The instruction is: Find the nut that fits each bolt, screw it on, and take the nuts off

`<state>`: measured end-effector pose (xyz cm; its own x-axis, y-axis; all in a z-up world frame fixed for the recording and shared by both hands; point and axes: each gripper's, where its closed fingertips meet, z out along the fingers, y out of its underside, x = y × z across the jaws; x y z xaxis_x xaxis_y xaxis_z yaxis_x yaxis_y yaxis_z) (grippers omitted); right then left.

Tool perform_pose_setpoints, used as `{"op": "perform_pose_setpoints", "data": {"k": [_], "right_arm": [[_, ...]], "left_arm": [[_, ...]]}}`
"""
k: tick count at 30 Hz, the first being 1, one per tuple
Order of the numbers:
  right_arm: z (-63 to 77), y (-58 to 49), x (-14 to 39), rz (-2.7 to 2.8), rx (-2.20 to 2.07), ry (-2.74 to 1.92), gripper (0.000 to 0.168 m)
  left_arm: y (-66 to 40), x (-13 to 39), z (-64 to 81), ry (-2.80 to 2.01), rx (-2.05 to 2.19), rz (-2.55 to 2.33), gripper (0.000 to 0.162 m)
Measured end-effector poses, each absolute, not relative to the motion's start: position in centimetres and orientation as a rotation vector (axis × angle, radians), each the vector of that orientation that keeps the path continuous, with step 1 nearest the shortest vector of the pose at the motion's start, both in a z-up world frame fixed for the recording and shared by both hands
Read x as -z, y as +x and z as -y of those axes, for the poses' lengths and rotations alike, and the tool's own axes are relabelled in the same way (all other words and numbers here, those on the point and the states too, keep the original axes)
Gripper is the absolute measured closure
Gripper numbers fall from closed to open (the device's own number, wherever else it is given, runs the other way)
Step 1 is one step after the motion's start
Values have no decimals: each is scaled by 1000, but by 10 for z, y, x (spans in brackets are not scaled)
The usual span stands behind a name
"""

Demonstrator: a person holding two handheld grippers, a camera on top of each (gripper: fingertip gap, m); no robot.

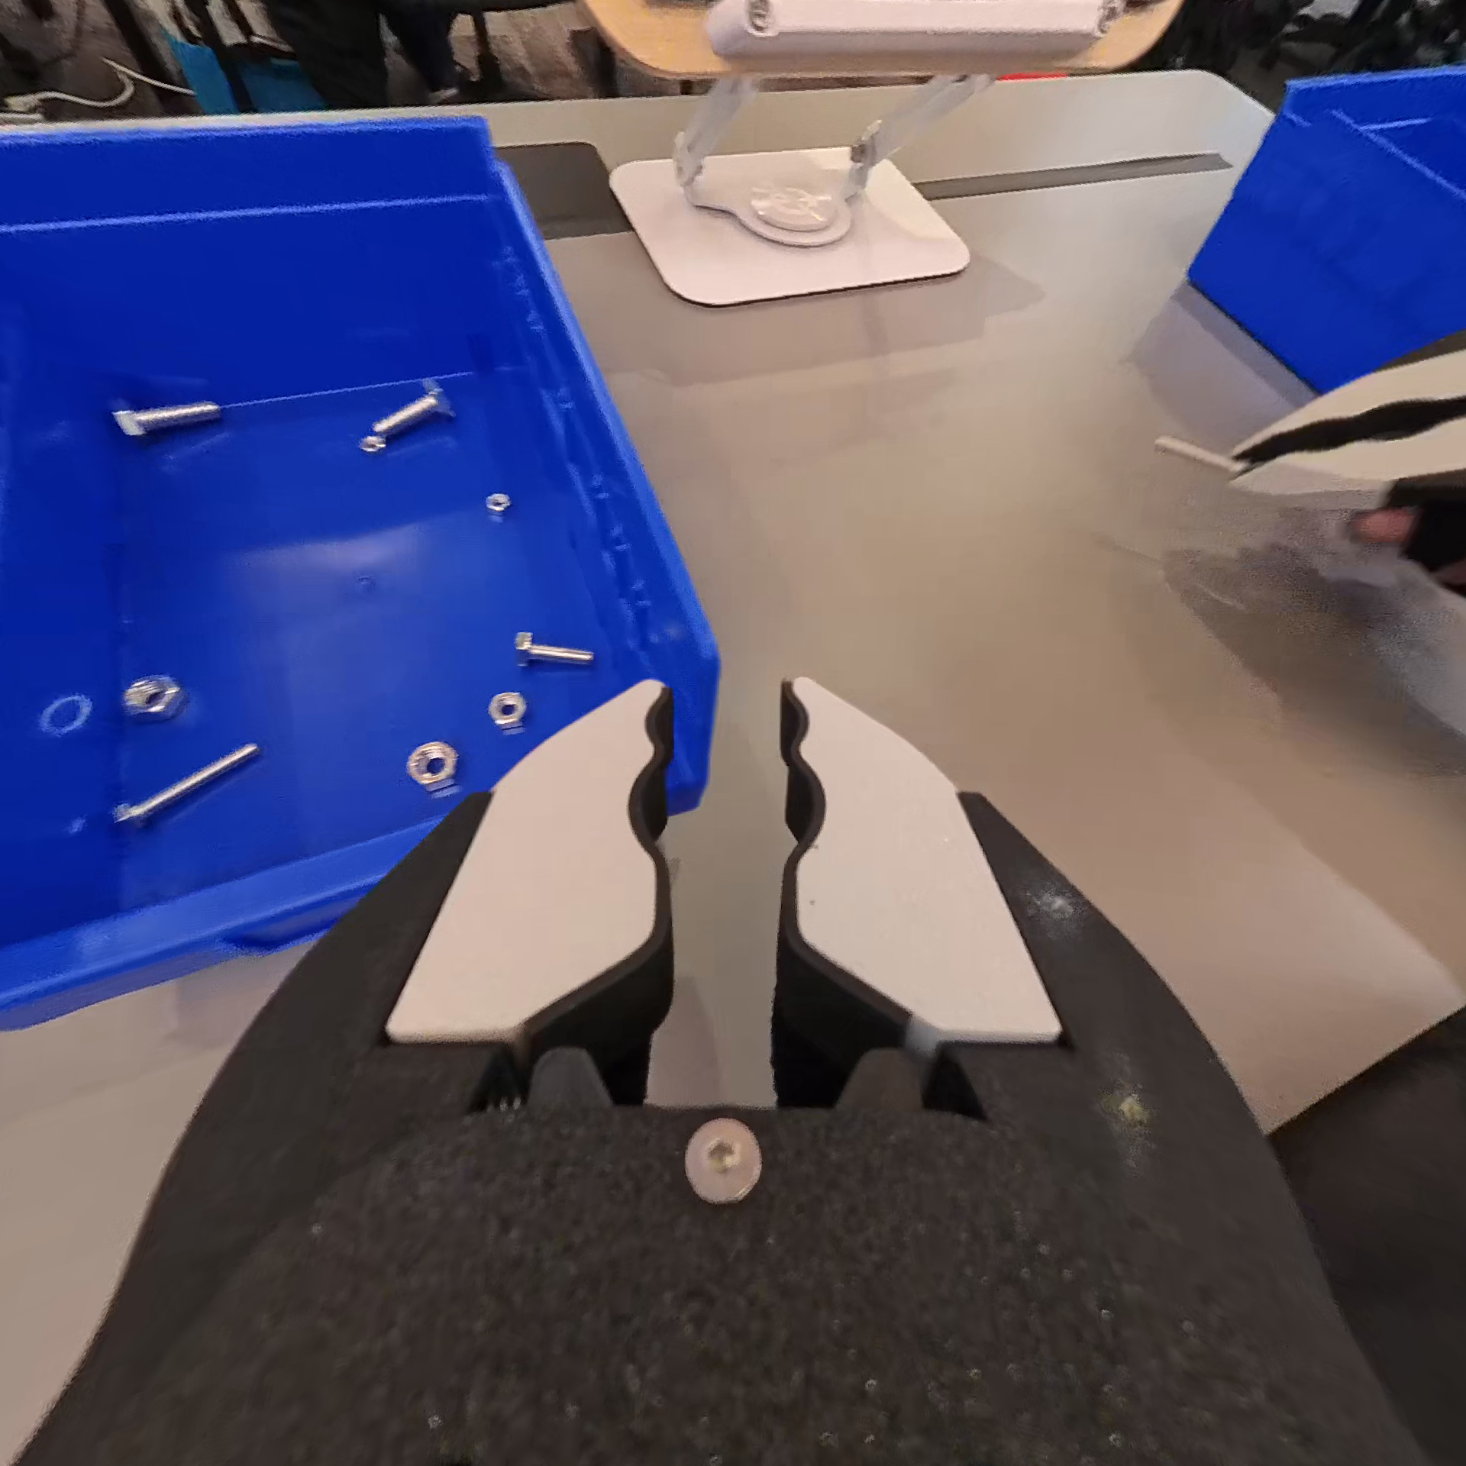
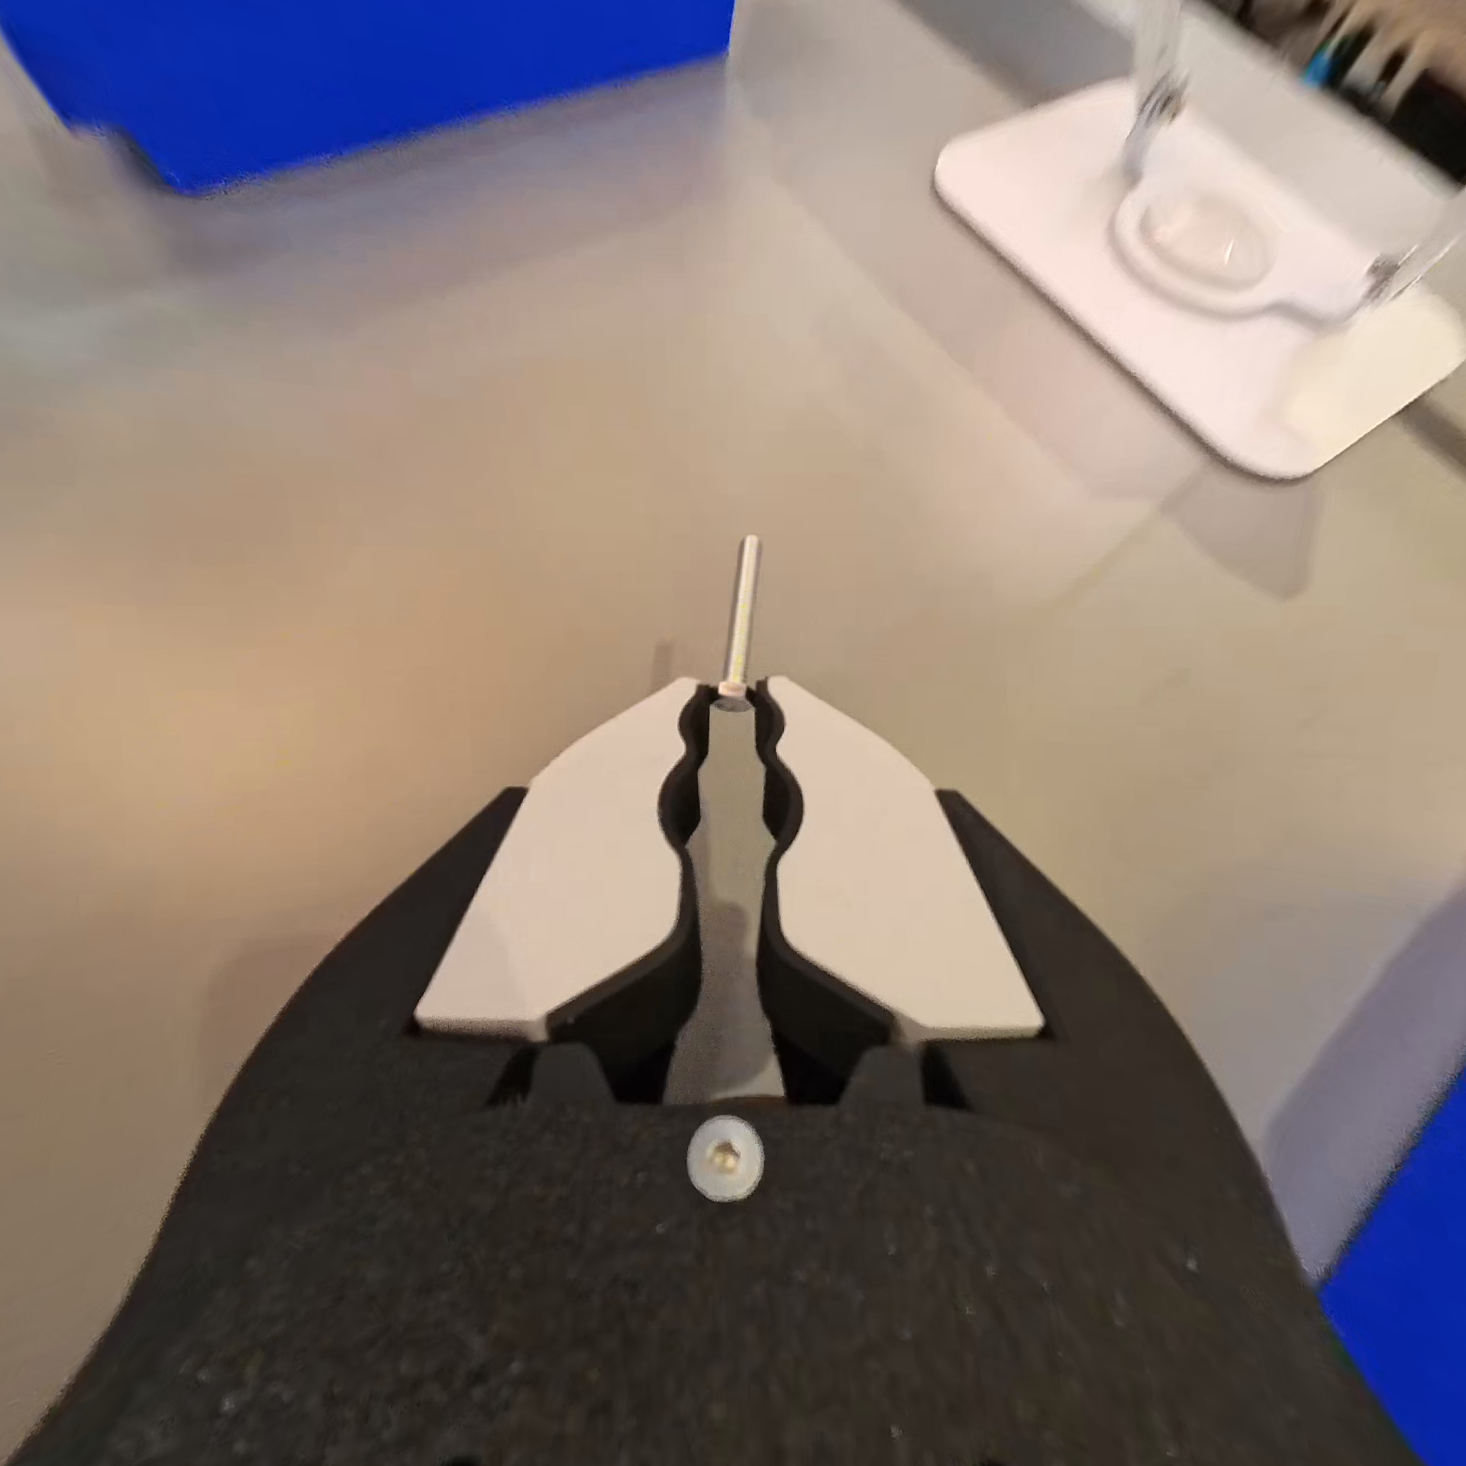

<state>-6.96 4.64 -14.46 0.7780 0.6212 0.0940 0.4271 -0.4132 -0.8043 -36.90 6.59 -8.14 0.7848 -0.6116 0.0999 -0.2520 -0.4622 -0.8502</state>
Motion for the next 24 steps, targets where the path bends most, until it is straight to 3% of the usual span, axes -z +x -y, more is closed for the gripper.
{"op": "perform_pose_setpoints", "data": {"k": [8,19,24], "right_arm": [[-20,-73,55,749,-322,-1805,157],[-12,-83,82,768,-383,-1860,157],[-13,-86,83,776,-393,-1860,157]], "left_arm": [[-446,70,-96,-2103,296,-467,137],[-449,100,-144,-2294,190,-653,133],[-398,119,-186,-2244,239,-1078,136]]}}
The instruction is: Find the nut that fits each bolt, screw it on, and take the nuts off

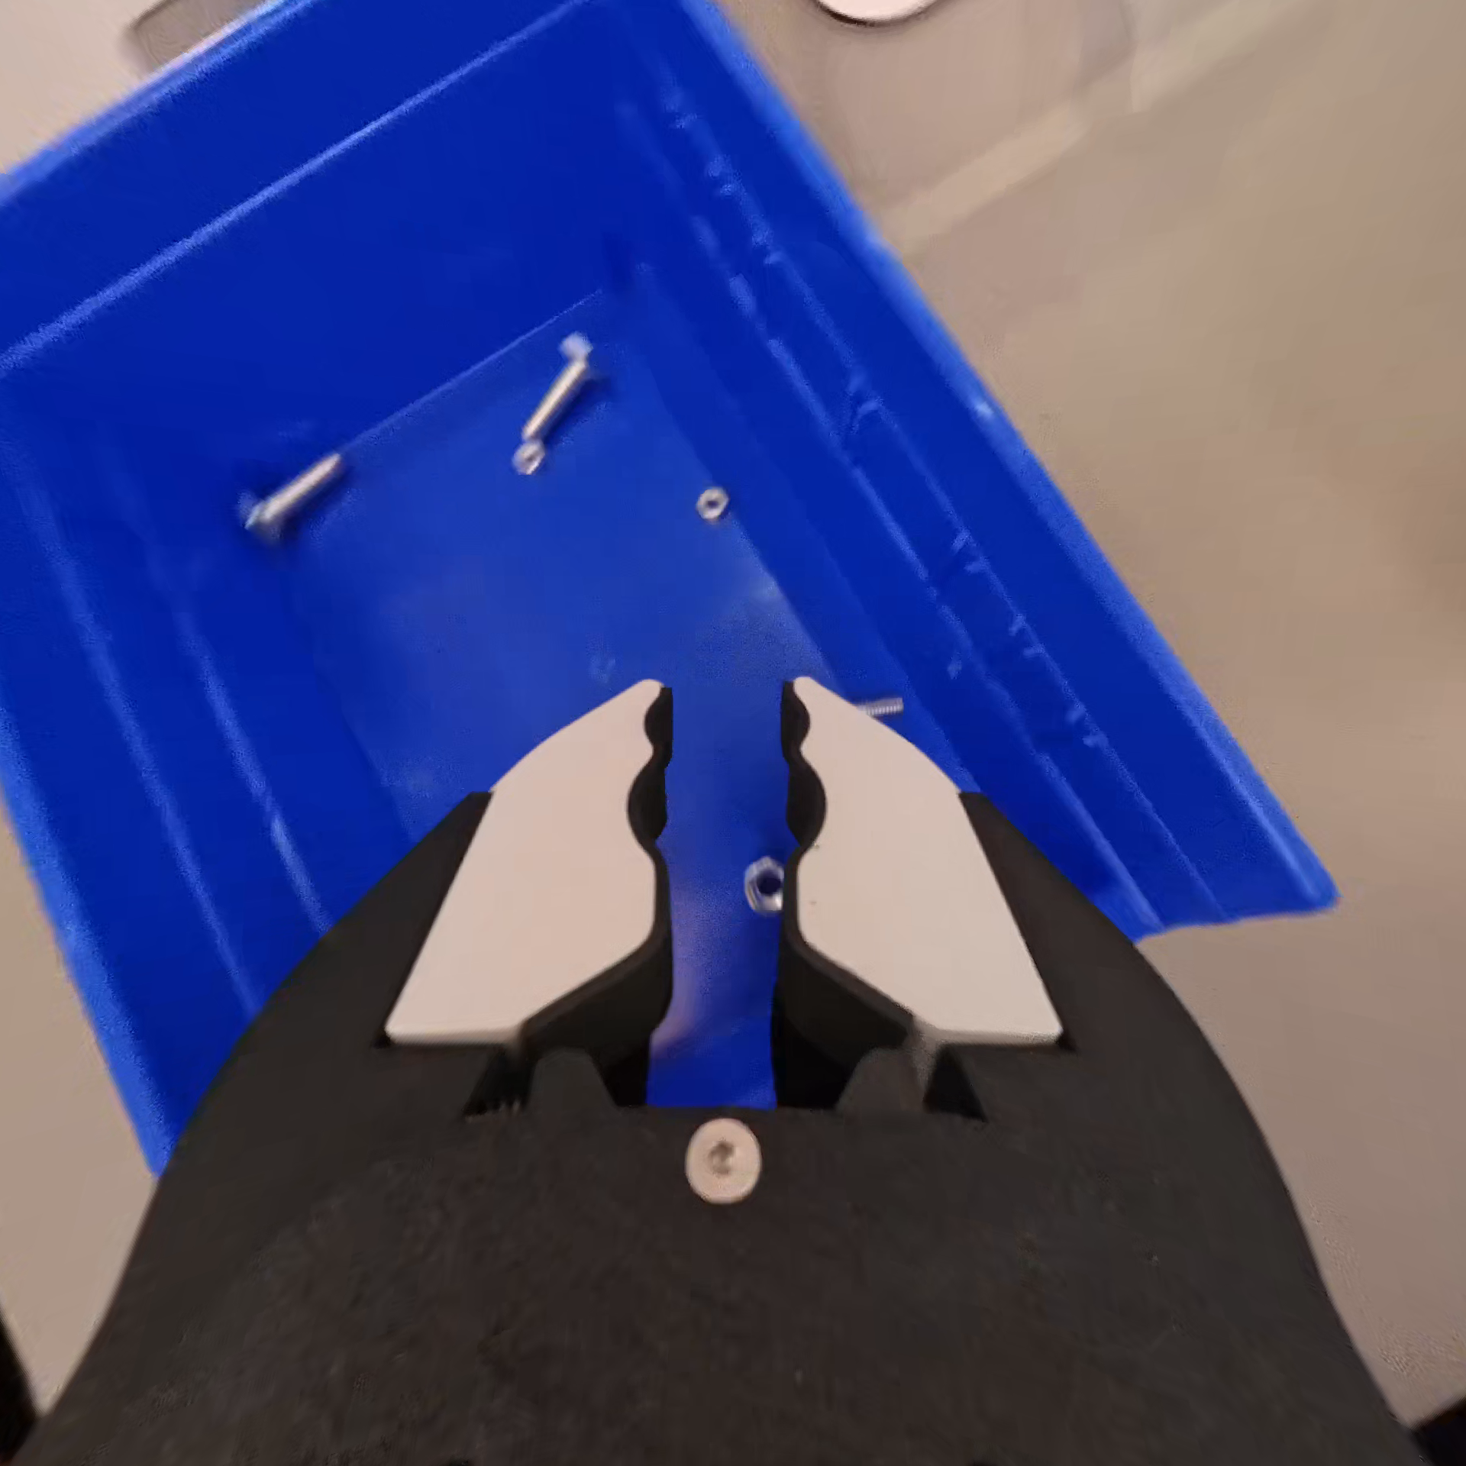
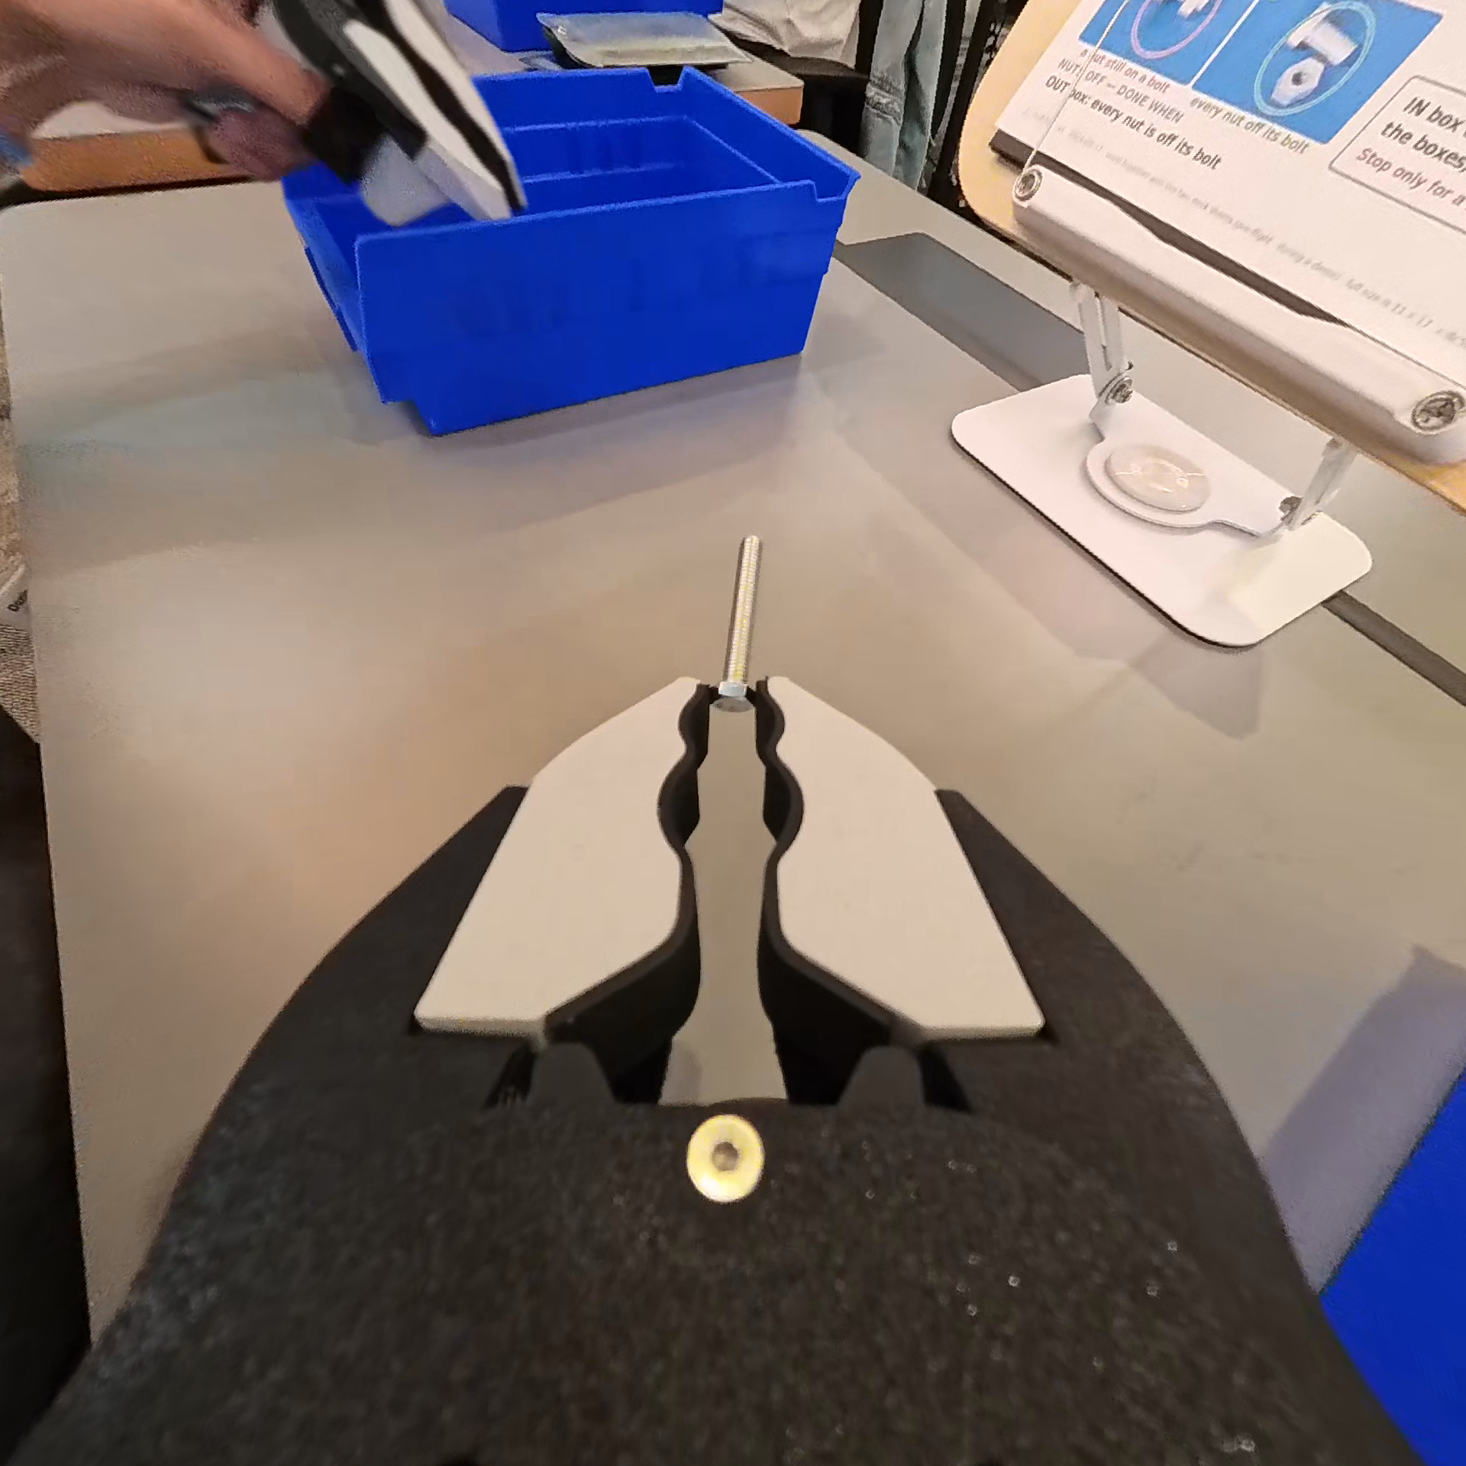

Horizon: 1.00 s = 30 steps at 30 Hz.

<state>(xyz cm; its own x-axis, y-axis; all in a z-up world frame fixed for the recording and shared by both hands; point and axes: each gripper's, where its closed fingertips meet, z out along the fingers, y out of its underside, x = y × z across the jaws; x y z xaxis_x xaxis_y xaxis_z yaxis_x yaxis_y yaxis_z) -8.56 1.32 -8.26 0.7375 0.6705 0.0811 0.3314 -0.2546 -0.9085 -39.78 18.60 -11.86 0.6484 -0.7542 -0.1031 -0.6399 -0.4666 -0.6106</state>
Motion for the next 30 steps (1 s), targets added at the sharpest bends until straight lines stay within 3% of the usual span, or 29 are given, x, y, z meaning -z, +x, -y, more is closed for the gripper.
{"op": "perform_pose_setpoints", "data": {"k": [10,18,21,23,30], "right_arm": [[-6,-85,80,775,-387,-1863,157],[-2,-78,86,760,-384,-1893,157],[-2,-76,87,758,-381,-1899,157],[-3,-76,87,759,-378,-1901,157],[-6,-75,86,771,-378,-1898,157]], "left_arm": [[-365,176,-237,-2229,25,-1754,136],[-356,187,-247,-2245,113,-1783,133],[-350,188,-246,-2250,170,-1780,136],[-351,190,-244,-2268,171,-1787,152],[-359,183,-235,-2300,295,-1718,152]]}}
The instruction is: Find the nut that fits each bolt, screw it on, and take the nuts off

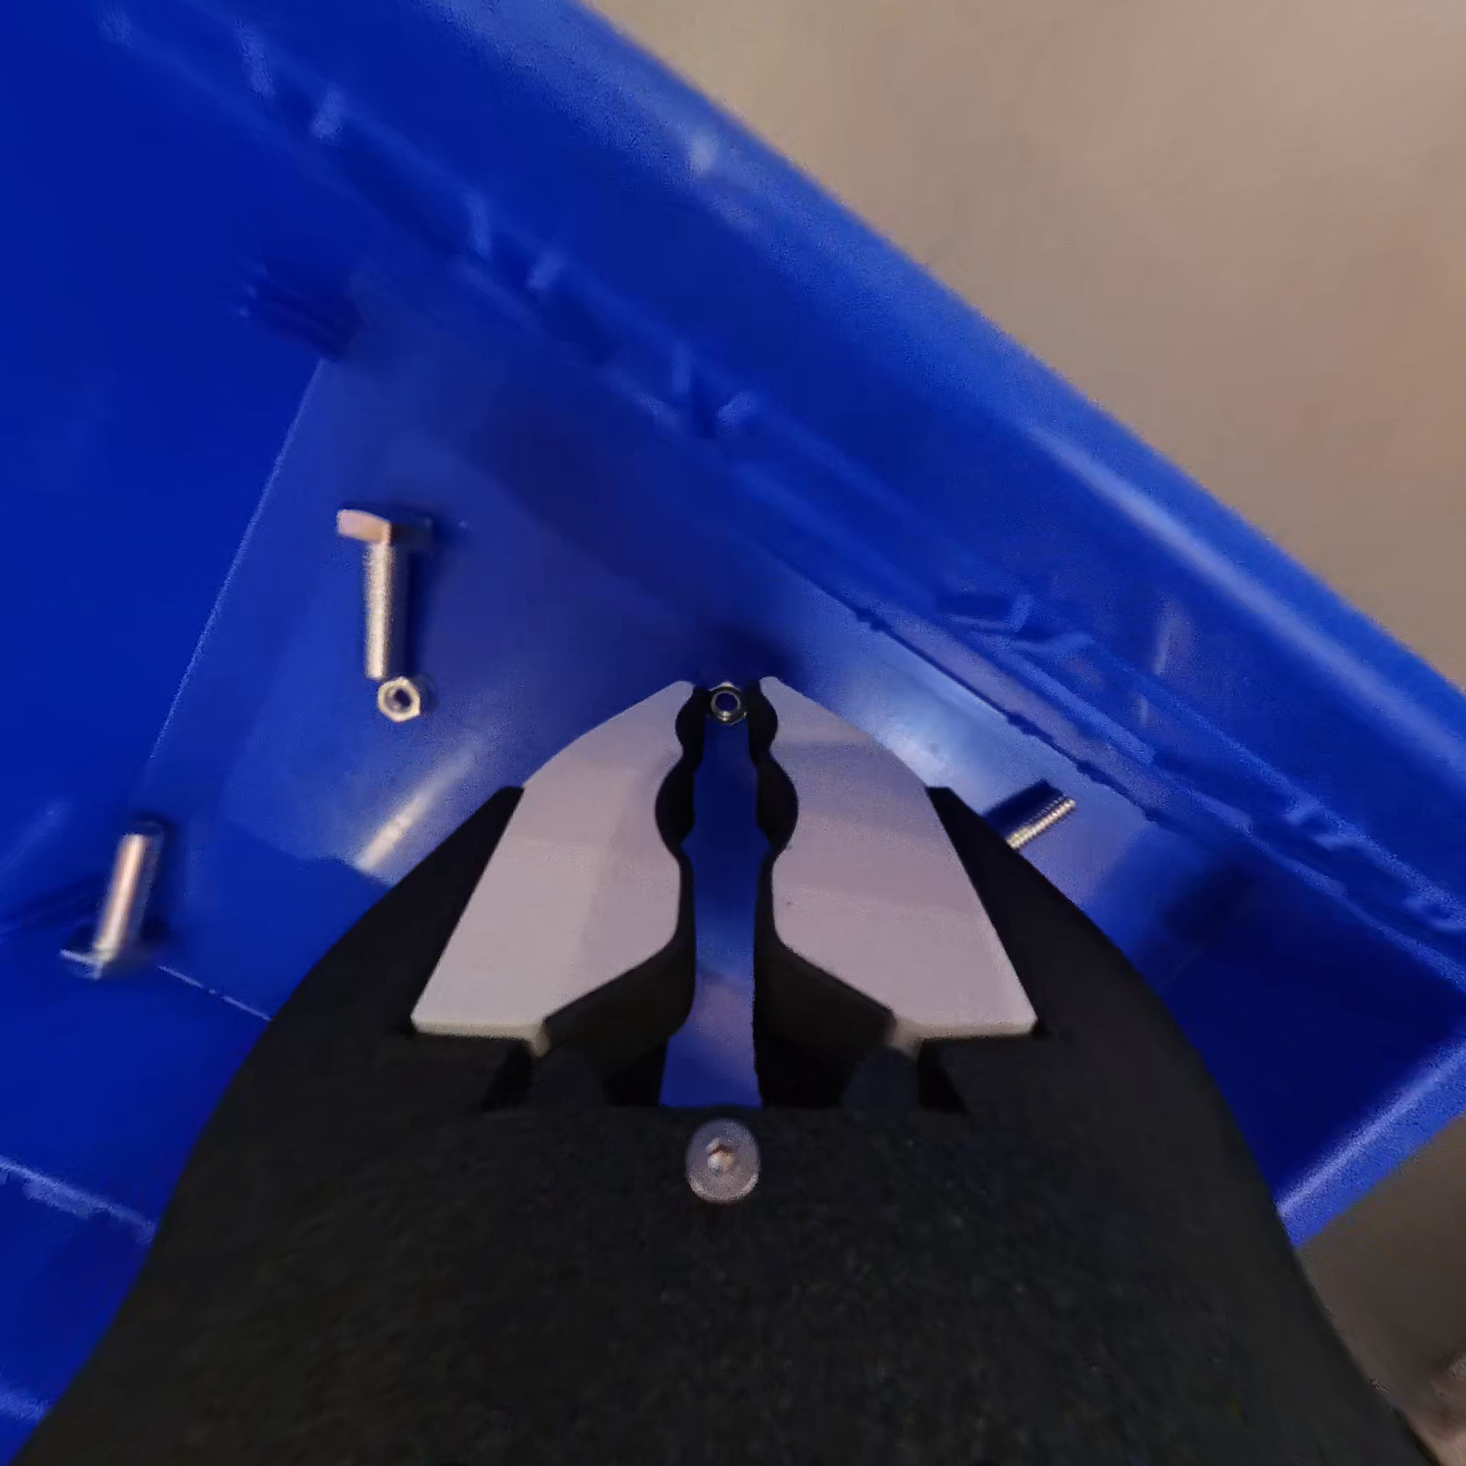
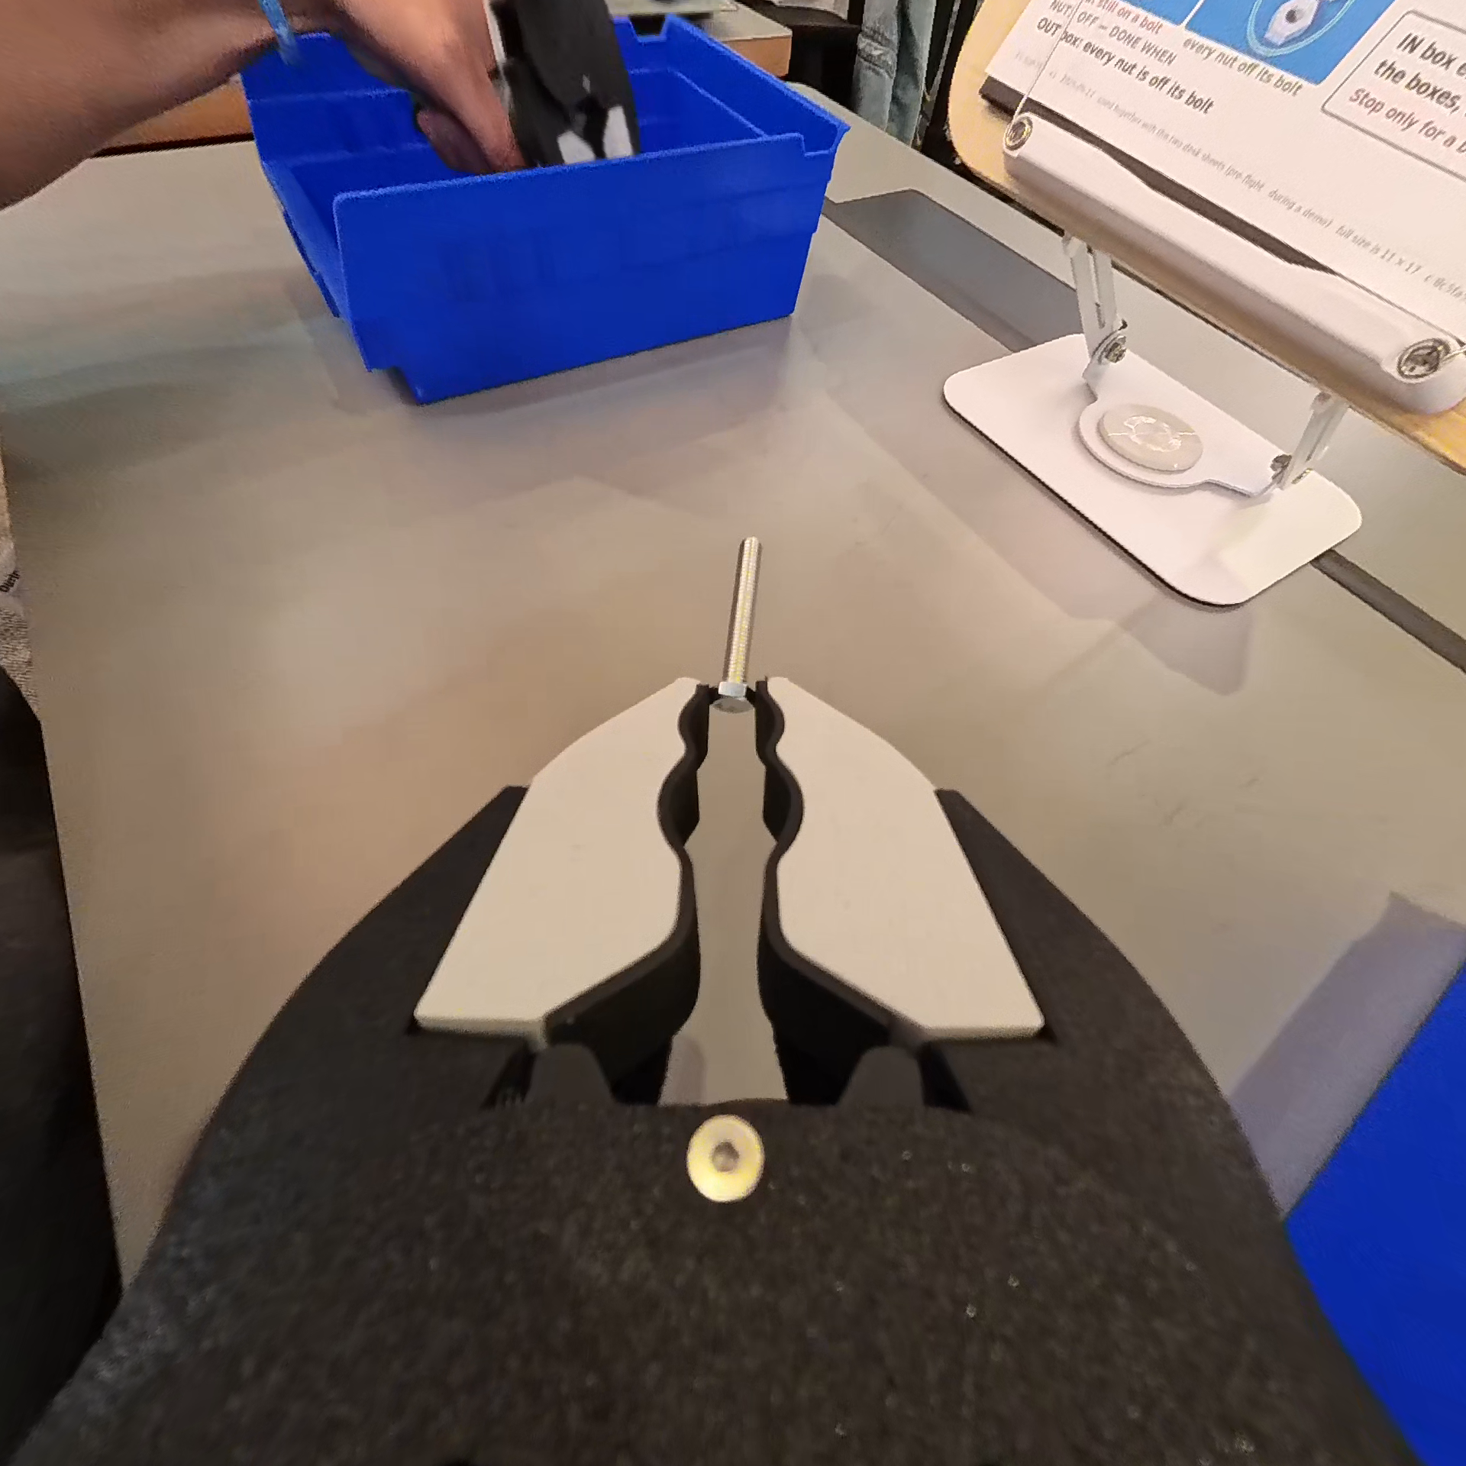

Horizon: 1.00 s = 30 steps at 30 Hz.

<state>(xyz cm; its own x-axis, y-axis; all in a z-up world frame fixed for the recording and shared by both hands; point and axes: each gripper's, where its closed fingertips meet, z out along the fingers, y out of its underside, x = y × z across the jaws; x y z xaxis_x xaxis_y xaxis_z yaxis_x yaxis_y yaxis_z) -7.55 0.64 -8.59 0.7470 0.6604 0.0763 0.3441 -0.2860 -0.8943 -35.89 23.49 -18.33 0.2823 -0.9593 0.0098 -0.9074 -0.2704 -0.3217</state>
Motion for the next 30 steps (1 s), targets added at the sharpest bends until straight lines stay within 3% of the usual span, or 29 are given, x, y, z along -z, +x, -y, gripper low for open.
{"op": "perform_pose_setpoints", "data": {"k": [4,9,12,20,30], "right_arm": [[-13,-75,81,821,-341,-1874,157],[-26,-82,72,954,-208,-1811,157],[-33,-96,65,1065,-105,-1732,157],[-40,-129,36,1192,115,-1478,157],[-45,-120,33,1241,364,-1366,157]], "left_arm": [[-349,131,-221,-2191,665,-1463,152],[-305,16,-156,-1801,1349,-1120,152],[-274,-18,-114,-1689,1665,-984,152],[-194,-13,-75,-1698,2139,-740,153],[-152,14,-60,-1838,2215,-713,152]]}}
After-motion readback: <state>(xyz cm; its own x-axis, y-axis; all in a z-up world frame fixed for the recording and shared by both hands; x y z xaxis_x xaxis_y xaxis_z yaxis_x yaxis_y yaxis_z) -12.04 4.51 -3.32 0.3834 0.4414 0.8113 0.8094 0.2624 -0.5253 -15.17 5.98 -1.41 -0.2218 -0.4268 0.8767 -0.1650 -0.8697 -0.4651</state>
